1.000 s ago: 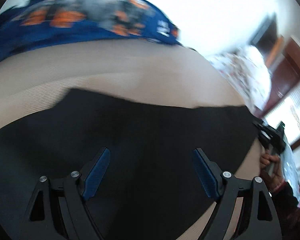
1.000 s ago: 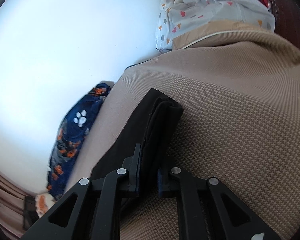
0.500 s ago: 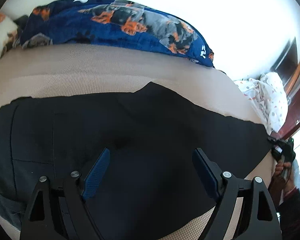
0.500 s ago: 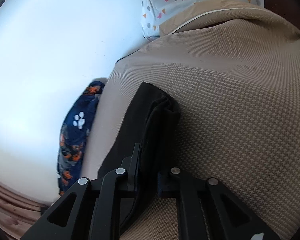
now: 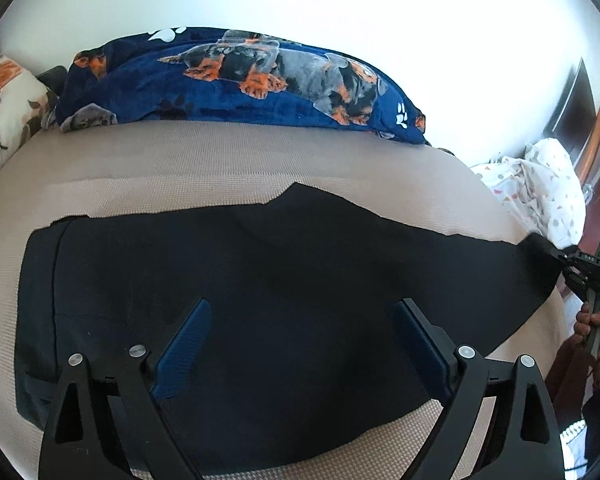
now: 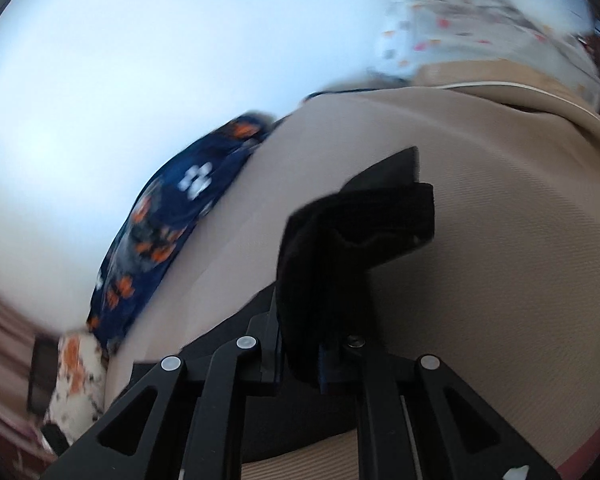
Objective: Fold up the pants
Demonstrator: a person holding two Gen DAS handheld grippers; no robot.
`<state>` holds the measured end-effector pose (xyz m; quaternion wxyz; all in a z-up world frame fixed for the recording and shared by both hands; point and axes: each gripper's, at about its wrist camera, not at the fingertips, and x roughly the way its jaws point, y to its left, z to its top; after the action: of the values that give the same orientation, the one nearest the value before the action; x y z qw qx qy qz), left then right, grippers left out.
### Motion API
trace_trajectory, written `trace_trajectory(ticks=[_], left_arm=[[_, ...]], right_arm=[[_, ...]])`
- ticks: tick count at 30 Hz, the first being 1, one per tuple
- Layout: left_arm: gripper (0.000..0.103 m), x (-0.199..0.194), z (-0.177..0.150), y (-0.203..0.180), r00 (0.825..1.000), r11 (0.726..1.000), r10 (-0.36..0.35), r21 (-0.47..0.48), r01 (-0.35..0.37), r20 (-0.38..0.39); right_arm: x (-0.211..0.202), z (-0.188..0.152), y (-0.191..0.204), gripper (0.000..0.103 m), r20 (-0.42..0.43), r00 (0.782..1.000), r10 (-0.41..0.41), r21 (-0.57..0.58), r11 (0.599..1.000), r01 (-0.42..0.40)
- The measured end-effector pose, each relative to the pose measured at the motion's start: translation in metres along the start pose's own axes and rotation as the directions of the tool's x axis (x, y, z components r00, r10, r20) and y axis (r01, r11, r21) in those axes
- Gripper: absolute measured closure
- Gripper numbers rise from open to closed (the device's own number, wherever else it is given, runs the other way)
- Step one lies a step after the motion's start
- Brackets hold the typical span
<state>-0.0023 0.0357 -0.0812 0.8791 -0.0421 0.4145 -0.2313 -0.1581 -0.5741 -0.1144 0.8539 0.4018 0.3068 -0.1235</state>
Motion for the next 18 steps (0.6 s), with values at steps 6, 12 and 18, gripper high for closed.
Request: trace_trajectory(ticks=[6, 12, 18], left_arm=[[0.010, 0.006, -0.008, -0.010, 0.999, 0.999, -0.006, 0.038, 0.007, -0.032], [0.010, 0.009, -0.013, -0.023, 0.999, 0.996, -0.009, 0.091, 0.012, -0.038], [0.010, 0.014, -0.016, -0.027, 0.998, 0.994, -0.018, 0.105, 0.024, -0.059]], right_arm=[[0.023, -0.035, 0.058, 0.091, -0.091, 0.994, 0.061, -0.103, 0.992, -0.071], [0.048, -0.073, 0.099, 0.091, -0.191, 0.977, 0.095, -0.174, 0.976, -0.129], [0.067, -0.108, 0.135, 0.091, -0.255, 0.963, 0.081, -0.265, 0.953, -0.150]])
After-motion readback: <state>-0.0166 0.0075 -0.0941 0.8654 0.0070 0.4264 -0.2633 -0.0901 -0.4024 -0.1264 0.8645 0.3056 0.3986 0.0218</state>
